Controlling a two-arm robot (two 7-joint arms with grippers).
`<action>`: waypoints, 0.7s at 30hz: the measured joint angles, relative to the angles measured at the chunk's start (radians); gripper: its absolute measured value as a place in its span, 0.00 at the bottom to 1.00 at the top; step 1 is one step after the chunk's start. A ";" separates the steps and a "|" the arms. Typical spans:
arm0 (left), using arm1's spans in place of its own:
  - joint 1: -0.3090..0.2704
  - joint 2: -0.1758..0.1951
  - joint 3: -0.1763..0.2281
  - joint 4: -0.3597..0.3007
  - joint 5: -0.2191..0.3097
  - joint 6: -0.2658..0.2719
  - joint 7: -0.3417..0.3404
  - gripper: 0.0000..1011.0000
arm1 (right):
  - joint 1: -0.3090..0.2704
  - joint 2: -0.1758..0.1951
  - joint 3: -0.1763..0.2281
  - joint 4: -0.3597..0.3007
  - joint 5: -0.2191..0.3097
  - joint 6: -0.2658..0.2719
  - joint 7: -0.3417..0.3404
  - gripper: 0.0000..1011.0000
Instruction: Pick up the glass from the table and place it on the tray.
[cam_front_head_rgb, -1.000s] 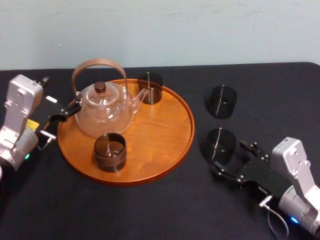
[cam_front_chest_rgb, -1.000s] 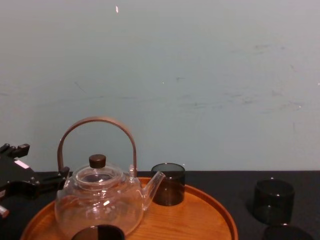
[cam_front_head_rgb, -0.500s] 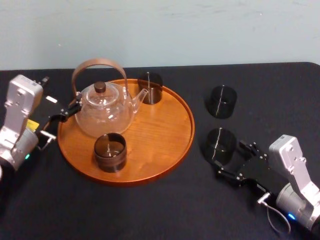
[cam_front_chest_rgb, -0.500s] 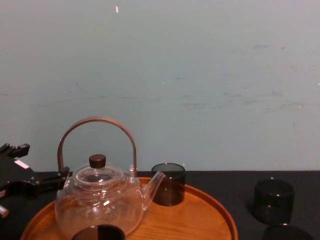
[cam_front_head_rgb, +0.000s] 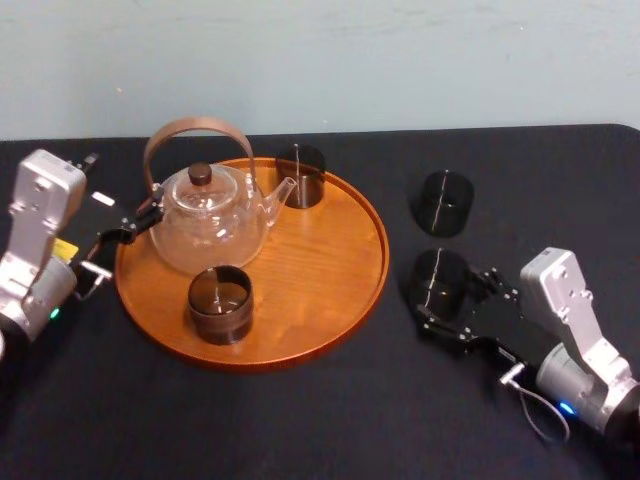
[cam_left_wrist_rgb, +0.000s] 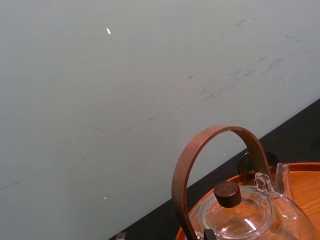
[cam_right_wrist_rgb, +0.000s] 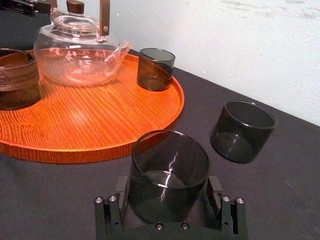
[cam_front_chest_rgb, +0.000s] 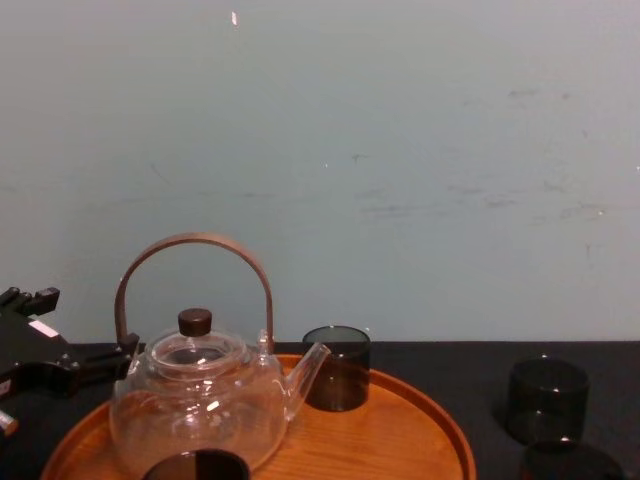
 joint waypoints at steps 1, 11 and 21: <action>0.000 0.000 0.000 0.000 0.000 0.000 0.000 1.00 | 0.010 -0.004 -0.003 0.010 0.000 0.000 0.006 0.99; 0.000 0.000 0.000 0.000 0.000 0.000 0.000 1.00 | 0.078 -0.031 -0.035 0.086 0.008 -0.002 0.035 0.99; 0.000 0.000 0.000 0.000 0.000 0.000 0.000 1.00 | 0.102 -0.045 -0.044 0.108 0.011 0.008 0.032 0.99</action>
